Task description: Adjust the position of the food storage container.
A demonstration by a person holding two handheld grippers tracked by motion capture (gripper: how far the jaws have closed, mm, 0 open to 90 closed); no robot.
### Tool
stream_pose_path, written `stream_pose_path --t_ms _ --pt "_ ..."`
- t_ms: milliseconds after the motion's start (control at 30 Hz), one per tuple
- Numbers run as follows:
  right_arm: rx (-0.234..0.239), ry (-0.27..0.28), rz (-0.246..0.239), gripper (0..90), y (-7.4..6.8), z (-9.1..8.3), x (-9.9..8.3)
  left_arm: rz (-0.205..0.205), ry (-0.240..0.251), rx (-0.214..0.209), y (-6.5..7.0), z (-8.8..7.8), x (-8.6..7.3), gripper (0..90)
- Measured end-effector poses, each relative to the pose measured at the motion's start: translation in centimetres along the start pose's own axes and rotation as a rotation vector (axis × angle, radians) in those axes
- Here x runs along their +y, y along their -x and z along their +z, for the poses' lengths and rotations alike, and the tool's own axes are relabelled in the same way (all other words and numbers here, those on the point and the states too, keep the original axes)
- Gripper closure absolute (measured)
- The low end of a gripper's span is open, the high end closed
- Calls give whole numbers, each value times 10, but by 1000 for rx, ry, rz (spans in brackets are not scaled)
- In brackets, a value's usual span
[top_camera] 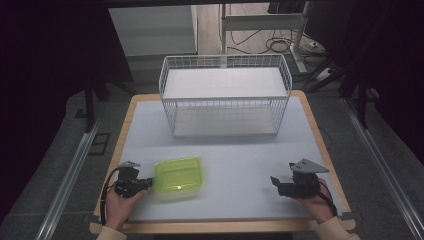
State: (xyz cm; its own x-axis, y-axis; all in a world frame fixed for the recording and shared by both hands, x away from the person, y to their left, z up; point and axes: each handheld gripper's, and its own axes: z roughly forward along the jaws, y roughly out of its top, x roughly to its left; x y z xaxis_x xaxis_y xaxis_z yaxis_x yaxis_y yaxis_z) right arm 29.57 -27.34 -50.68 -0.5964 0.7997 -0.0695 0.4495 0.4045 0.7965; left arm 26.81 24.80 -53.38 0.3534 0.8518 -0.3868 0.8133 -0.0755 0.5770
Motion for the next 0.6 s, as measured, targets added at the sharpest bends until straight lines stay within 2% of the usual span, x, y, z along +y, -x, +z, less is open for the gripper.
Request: stream_pose_path --t_ms 333,600 --pt "0 -1 -1 152 0 0 0 15 -10 -2 4 7 5 900" --pt "0 0 3 152 0 0 0 33 -22 -7 13 16 12 900"
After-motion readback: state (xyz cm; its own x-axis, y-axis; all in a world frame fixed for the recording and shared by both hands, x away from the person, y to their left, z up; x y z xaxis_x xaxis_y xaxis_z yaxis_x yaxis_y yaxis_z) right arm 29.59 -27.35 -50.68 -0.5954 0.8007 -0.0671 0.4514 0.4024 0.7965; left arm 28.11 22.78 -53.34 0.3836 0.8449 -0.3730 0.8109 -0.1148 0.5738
